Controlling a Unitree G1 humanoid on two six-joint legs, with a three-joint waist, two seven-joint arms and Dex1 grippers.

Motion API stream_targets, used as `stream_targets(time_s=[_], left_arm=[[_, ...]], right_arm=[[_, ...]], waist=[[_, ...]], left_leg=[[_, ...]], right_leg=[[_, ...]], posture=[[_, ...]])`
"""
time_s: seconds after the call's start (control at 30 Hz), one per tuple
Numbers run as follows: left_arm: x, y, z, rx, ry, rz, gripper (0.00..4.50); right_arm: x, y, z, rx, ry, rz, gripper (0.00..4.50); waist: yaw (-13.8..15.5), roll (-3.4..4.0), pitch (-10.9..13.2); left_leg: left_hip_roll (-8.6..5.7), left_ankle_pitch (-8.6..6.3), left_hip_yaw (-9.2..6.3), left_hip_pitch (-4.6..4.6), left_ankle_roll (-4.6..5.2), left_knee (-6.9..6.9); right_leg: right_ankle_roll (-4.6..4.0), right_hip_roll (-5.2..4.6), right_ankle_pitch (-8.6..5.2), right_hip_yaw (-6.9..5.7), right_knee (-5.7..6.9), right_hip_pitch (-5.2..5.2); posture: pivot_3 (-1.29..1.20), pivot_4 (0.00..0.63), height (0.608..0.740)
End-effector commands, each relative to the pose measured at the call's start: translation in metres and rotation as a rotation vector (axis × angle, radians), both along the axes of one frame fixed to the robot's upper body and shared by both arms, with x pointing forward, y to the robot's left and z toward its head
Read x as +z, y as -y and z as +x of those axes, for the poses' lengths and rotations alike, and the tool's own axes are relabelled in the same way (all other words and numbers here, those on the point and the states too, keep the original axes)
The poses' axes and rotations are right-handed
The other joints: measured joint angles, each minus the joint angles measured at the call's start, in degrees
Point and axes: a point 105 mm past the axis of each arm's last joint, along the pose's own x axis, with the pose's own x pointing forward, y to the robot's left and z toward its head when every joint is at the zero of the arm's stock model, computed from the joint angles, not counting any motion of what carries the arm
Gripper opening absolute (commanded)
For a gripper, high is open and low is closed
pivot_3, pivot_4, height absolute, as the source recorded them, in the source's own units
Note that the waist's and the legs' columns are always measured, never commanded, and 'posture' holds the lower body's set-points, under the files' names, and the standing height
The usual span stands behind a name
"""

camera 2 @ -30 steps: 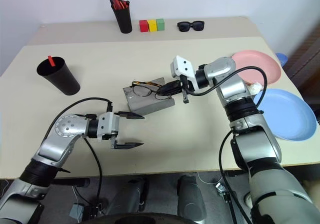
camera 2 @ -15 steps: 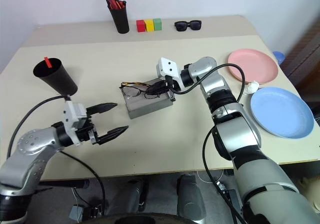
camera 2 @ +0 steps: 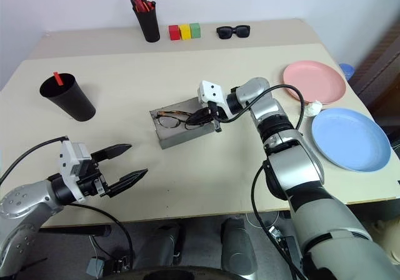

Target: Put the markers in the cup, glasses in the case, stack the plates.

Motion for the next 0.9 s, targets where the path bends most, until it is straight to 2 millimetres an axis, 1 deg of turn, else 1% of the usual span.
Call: stream_targets(time_s=[0.03, 0.23, 0.3, 0.33, 0.4, 0.47, 0.53, 0.63, 0.77, 0.9], left_arm=[[0.011, 0.000, 0.000, -0.011, 0.051, 0.019, 4.50], [0.014, 0.004, 0.002, -0.011, 0.063, 0.027, 4.50], [0.016, 0.006, 0.003, -0.011, 0.067, 0.027, 4.50], [0.017, 0.007, 0.003, -0.011, 0.069, 0.026, 4.50], [0.019, 0.009, 0.004, -0.011, 0.071, 0.025, 4.50], [0.022, 0.012, 0.006, -0.010, 0.075, 0.025, 4.50], [0.025, 0.013, 0.008, -0.008, 0.078, 0.025, 4.50], [0.030, 0.014, 0.013, 0.000, 0.090, 0.022, 4.50], [0.045, 0.014, 0.028, 0.055, 0.130, -0.017, 4.50], [0.062, 0.005, 0.056, 0.214, 0.196, -0.075, 4.50]], right_arm=[[0.019, -0.006, 0.003, 0.023, 0.055, 0.009, 0.03], [0.020, -0.004, 0.004, 0.028, 0.044, -0.017, 0.03], [0.020, -0.004, 0.004, 0.026, 0.041, -0.021, 0.64], [0.020, -0.004, 0.004, 0.025, 0.043, -0.021, 0.86], [0.020, -0.004, 0.004, 0.022, 0.050, -0.020, 1.74], [0.019, -0.004, 0.005, 0.014, 0.058, -0.015, 2.79], [0.019, -0.004, 0.006, 0.007, 0.064, -0.012, 3.71], [0.022, -0.004, 0.009, -0.016, 0.074, 0.006, 3.71], [0.035, -0.001, 0.014, -0.054, 0.093, 0.067, 3.71], [0.059, 0.013, 0.024, -0.169, 0.143, 0.189, 3.71]], waist=[[0.0, 0.00, 0.0], [0.0, 0.00, 0.0], [0.0, 0.00, 0.0], [0.0, 0.00, 0.0], [0.0, 0.00, 0.0], [0.0, 0.00, 0.0], [0.0, 0.00, 0.0], [0.0, 0.00, 0.0], [0.0, 0.00, 0.0], [0.1, 0.00, 0.0]], left_leg=[[0.00, 0.00, 0.00, 0.00, 0.00, 0.00], [0.00, 0.00, 0.00, 0.00, 0.00, -0.01], [0.00, 0.00, 0.00, 0.00, 0.00, 0.00], [0.00, 0.00, 0.00, 0.00, 0.00, -0.01], [0.00, 0.00, -0.01, 0.00, 0.00, 0.00], [0.00, 0.00, -0.01, 0.00, -0.01, -0.01], [0.00, 0.00, -0.02, 0.00, -0.01, -0.01], [0.00, 0.00, -0.01, 0.00, -0.01, -0.01], [0.00, 0.01, -0.03, 0.00, -0.03, 0.00], [-0.02, 0.02, -0.05, 0.00, -0.04, 0.01]], right_leg=[[0.00, 0.00, 0.00, 0.00, 0.00, 0.00], [0.00, 0.01, 0.00, 0.00, 0.00, 0.00], [0.00, 0.01, 0.00, 0.00, 0.00, 0.00], [0.00, 0.01, 0.00, 0.00, 0.00, 0.00], [0.00, 0.01, 0.00, 0.00, 0.00, 0.00], [0.00, 0.01, 0.00, 0.00, 0.00, 0.00], [0.00, 0.01, 0.00, 0.01, 0.00, 0.00], [0.00, 0.01, 0.01, 0.00, 0.00, 0.00], [0.00, 0.01, 0.01, 0.00, 0.01, 0.00], [0.01, 0.01, 0.02, 0.00, 0.00, 0.00]], posture=[[0.00, 0.150, 0.740], [0.00, 0.150, 0.740], [0.00, 0.150, 0.740], [0.00, 0.150, 0.740], [0.00, 0.150, 0.740], [0.00, 0.150, 0.740], [0.00, 0.150, 0.740], [0.00, 0.150, 0.740], [0.00, 0.150, 0.740], [0.00, 0.150, 0.740]])
